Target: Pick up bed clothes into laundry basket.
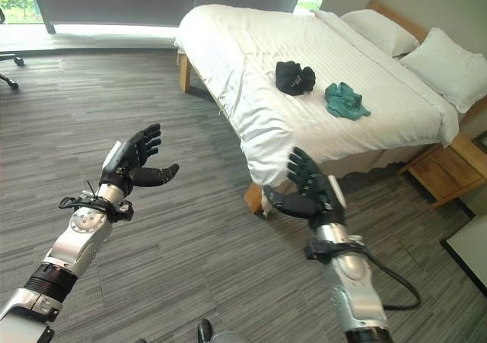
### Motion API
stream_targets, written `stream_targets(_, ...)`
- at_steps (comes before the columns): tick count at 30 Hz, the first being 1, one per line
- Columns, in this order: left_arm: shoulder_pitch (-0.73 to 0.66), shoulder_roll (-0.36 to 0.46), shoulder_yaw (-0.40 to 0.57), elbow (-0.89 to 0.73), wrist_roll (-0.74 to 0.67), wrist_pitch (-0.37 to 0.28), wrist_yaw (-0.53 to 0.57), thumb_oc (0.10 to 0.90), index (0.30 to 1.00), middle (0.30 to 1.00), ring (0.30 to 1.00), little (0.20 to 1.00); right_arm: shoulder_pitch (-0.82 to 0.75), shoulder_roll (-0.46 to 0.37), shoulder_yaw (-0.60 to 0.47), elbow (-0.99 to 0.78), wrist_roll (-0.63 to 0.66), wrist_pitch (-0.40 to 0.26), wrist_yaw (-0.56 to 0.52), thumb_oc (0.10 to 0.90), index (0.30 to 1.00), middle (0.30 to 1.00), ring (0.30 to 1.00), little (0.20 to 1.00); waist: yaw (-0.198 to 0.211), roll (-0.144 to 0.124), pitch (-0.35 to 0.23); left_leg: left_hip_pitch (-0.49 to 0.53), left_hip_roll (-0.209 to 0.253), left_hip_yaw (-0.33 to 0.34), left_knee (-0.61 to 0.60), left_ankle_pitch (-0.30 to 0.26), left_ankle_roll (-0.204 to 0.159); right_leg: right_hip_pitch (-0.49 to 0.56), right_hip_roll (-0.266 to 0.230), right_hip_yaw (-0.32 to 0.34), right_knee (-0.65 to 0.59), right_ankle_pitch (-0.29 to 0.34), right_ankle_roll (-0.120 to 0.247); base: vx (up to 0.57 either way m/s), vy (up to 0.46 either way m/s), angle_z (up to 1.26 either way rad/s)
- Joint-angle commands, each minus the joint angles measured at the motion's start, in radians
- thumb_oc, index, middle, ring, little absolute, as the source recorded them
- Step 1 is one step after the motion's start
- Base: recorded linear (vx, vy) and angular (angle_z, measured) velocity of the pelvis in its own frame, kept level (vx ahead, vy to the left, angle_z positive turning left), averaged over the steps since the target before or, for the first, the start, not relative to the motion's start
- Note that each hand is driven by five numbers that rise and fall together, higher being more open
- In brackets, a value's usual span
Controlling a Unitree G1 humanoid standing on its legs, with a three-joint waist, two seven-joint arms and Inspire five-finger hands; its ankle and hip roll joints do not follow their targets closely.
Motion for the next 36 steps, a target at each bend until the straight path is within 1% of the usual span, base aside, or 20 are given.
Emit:
stream_targets(1,-0.081,0.065,0.053,-0.080,0.032,-0.105,-0.004,0.800,0.900,0.900,0.900,0.900,-0.017,-0.030,-0.144,-0.087,-0.030,-0.102,-0.067,0.800,0.900,0.900,0.900,0.900,-0.010,0.024,-0.049,0.088,0.048,-0.009,-0.043,-0.109,-0.064,0.008,-0.015,0.054,0.027,0.026,0.132,0.00,0.102,-0.22)
stream_targets(7,-0.058,0.113,0.121,-0.166,0.056,-0.137,-0.027,0.800,0.900,0.900,0.900,0.900,0.082,-0.044,-0.267,-0.080,-0.089,-0.109,-0.073,0.800,0.900,0.900,0.900,0.900,-0.054,0.057,-0.056,0.129,0.034,0.041,-0.049,-0.137,-0.055,-0.002,-0.018,0.091,0.018,0.048,0.152,0.06,0.108,-0.31)
stream_targets(9,-0.042,0.122,0.147,-0.193,0.067,-0.144,-0.024,0.800,0.900,0.900,0.900,0.900,0.118,-0.029,-0.316,-0.088,-0.070,-0.119,-0.080,0.800,0.900,0.900,0.900,0.900,-0.079,0.072,-0.060,0.142,0.030,0.068,-0.049,-0.144,-0.054,-0.008,-0.013,0.109,0.003,0.052,0.155,0.09,0.074,-0.28)
stream_targets(10,-0.030,0.116,0.166,-0.216,0.063,-0.148,-0.017,0.800,0.900,0.900,0.900,0.900,0.161,-0.007,-0.358,-0.110,-0.063,-0.126,-0.081,0.800,0.900,0.900,0.900,0.900,-0.111,0.083,-0.064,0.156,0.024,0.094,-0.048,-0.150,-0.055,-0.014,-0.008,0.127,-0.011,0.053,0.155,0.10,0.068,-0.46)
stream_targets(11,-0.028,0.115,0.165,-0.217,0.063,-0.148,-0.017,0.800,0.900,0.900,0.900,0.900,0.165,-0.006,-0.359,-0.114,-0.063,-0.124,-0.081,0.800,0.900,0.900,0.900,0.900,-0.108,0.084,-0.066,0.156,0.025,0.096,-0.048,-0.151,-0.055,-0.015,-0.007,0.130,-0.011,0.053,0.155,0.15,0.074,-0.45)
stream_targets(12,-0.012,0.096,0.175,-0.235,0.057,-0.151,-0.032,0.800,0.900,0.900,0.900,0.900,0.207,0.006,-0.396,-0.126,-0.079,-0.122,-0.073,0.800,0.900,0.900,0.900,0.900,-0.138,0.096,-0.070,0.168,0.022,0.118,-0.040,-0.160,-0.056,-0.016,-0.002,0.148,-0.022,0.044,0.153,0.08,0.038,-0.47)
stream_targets(13,-0.012,0.096,0.175,-0.235,0.057,-0.151,-0.032,0.800,0.900,0.900,0.900,0.900,0.208,0.006,-0.396,-0.126,-0.079,-0.121,-0.073,0.800,0.900,0.900,0.900,0.900,-0.138,0.096,-0.070,0.168,0.022,0.118,-0.040,-0.160,-0.056,-0.017,-0.002,0.148,-0.022,0.044,0.153,0.15,0.049,-0.46)
stream_targets(14,-0.002,0.044,0.177,-0.224,0.039,-0.154,-0.034,0.800,0.900,0.900,0.900,0.900,0.244,0.028,-0.416,-0.145,-0.094,-0.120,-0.062,0.800,0.900,0.900,0.900,0.900,-0.174,0.102,-0.074,0.181,0.018,0.133,-0.038,-0.165,-0.055,-0.019,0.004,0.165,-0.023,0.041,0.151,0.11,0.022,-0.63)
stream_targets(19,0.028,-0.037,0.179,-0.238,0.039,-0.163,-0.021,0.800,0.900,0.900,0.900,0.900,0.277,0.038,-0.440,-0.129,-0.084,-0.125,-0.065,0.800,0.900,0.900,0.900,0.900,-0.191,0.111,-0.072,0.176,0.027,0.132,0.001,-0.178,-0.059,-0.034,0.018,0.180,0.019,0.016,0.144,0.06,-0.038,-0.33)
stream_targets(20,0.077,-0.071,0.204,-0.253,0.011,-0.171,-0.035,0.800,0.900,0.900,0.900,0.900,0.278,0.035,-0.447,-0.116,-0.067,-0.122,-0.057,0.800,0.900,0.900,0.900,0.900,-0.179,0.093,-0.062,0.137,0.062,0.123,0.157,-0.172,-0.077,-0.018,0.022,0.193,0.018,-0.035,0.105,0.05,-0.136,-0.20)
stream_targets(21,0.098,-0.086,0.216,-0.262,-0.009,-0.171,-0.040,0.800,0.900,0.900,0.900,0.900,0.280,0.022,-0.448,-0.109,-0.062,-0.128,-0.056,0.800,0.900,0.900,0.900,0.900,-0.158,0.082,-0.050,0.090,0.099,0.085,0.276,-0.146,-0.104,-0.005,0.034,0.200,0.034,-0.046,0.076,0.01,-0.165,-0.20)
stream_targets(22,0.102,-0.096,0.218,-0.268,-0.022,-0.174,-0.034,0.800,0.900,0.900,0.900,0.900,0.269,-0.003,-0.444,-0.095,-0.064,-0.131,-0.063,0.800,0.900,0.900,0.900,0.900,-0.130,0.077,-0.026,0.035,0.109,-0.006,0.356,-0.125,-0.128,-0.001,0.050,0.205,0.045,-0.046,0.060,-0.12,-0.107,-0.22)
stream_targets(23,0.102,-0.097,0.220,-0.274,-0.017,-0.172,-0.015,0.800,0.900,0.900,0.900,0.900,0.244,-0.028,-0.434,-0.082,-0.071,-0.136,-0.074,0.800,0.900,0.900,0.900,0.900,-0.098,0.063,-0.005,-0.016,0.082,-0.123,0.375,-0.126,-0.138,-0.006,0.049,0.205,0.052,-0.044,0.055,-0.12,-0.012,-0.27)
stream_targets(24,0.108,-0.094,0.228,-0.276,-0.006,-0.171,-0.007,0.800,0.900,0.900,0.900,0.900,0.235,-0.037,-0.425,-0.081,-0.062,-0.140,-0.074,0.800,0.900,0.900,0.900,0.900,-0.079,0.056,-0.003,-0.032,0.093,-0.174,0.325,-0.161,-0.130,-0.002,0.032,0.202,0.048,-0.053,0.062,-0.09,0.071,-0.43)
stream_targets(26,0.111,-0.083,0.251,-0.268,0.008,-0.174,0.012,0.800,0.900,0.900,0.900,0.900,0.235,-0.021,-0.428,-0.093,-0.014,-0.149,-0.063,0.800,0.900,0.900,0.900,0.900,-0.084,0.061,-0.025,-0.040,0.167,-0.122,0.181,-0.126,-0.133,0.009,-0.025,0.174,0.021,-0.053,0.084,0.05,0.200,-0.16)
stream_targets(27,0.103,-0.079,0.243,-0.260,0.014,-0.188,0.034,0.800,0.900,0.900,0.900,0.900,0.230,-0.021,-0.420,-0.105,0.003,-0.164,-0.060,0.800,0.900,0.900,0.900,0.900,-0.075,0.067,-0.032,-0.034,0.161,-0.117,0.123,-0.090,-0.137,0.013,-0.041,0.163,0.014,-0.047,0.087,0.15,0.262,0.56)
stream_targets(31,0.075,-0.072,0.243,-0.245,0.046,-0.187,0.060,0.800,0.900,0.900,0.900,0.900,0.227,-0.030,-0.386,-0.128,0.031,-0.137,-0.023,0.800,0.900,0.900,0.900,0.900,-0.065,0.091,-0.030,-0.016,0.125,-0.121,0.051,-0.075,-0.128,0.010,-0.086,0.140,0.022,-0.070,0.097,0.06,0.230,0.41)
stream_targets(32,0.061,-0.074,0.225,-0.272,0.071,-0.193,0.071,0.800,0.900,0.900,0.900,0.900,0.200,-0.041,-0.354,-0.122,0.003,-0.135,-0.022,0.800,0.900,0.900,0.900,0.900,-0.066,0.100,-0.023,0.016,0.083,-0.123,-0.018,-0.068,-0.105,-0.022,-0.096,0.151,0.064,-0.038,0.112,0.03,0.249,0.25)
stream_targets(35,0.074,-0.064,0.226,-0.284,0.099,-0.195,0.075,0.800,0.900,0.900,0.900,0.900,0.175,-0.029,-0.318,-0.109,0.002,-0.135,-0.020,0.800,0.900,0.900,0.900,0.900,-0.058,0.103,-0.008,0.041,0.070,-0.101,-0.047,-0.060,-0.091,-0.055,-0.086,0.157,0.119,-0.016,0.126,0.01,0.182,0.02)
stream_targets(36,0.093,-0.061,0.235,-0.299,0.111,-0.196,0.073,0.800,0.900,0.900,0.900,0.900,0.166,-0.010,-0.289,-0.101,0.008,-0.131,-0.010,0.800,0.900,0.900,0.900,0.900,-0.051,0.104,0.003,0.051,0.066,-0.094,-0.051,-0.062,-0.083,-0.072,-0.056,0.154,0.141,-0.022,0.125,0.02,0.109,-0.16)
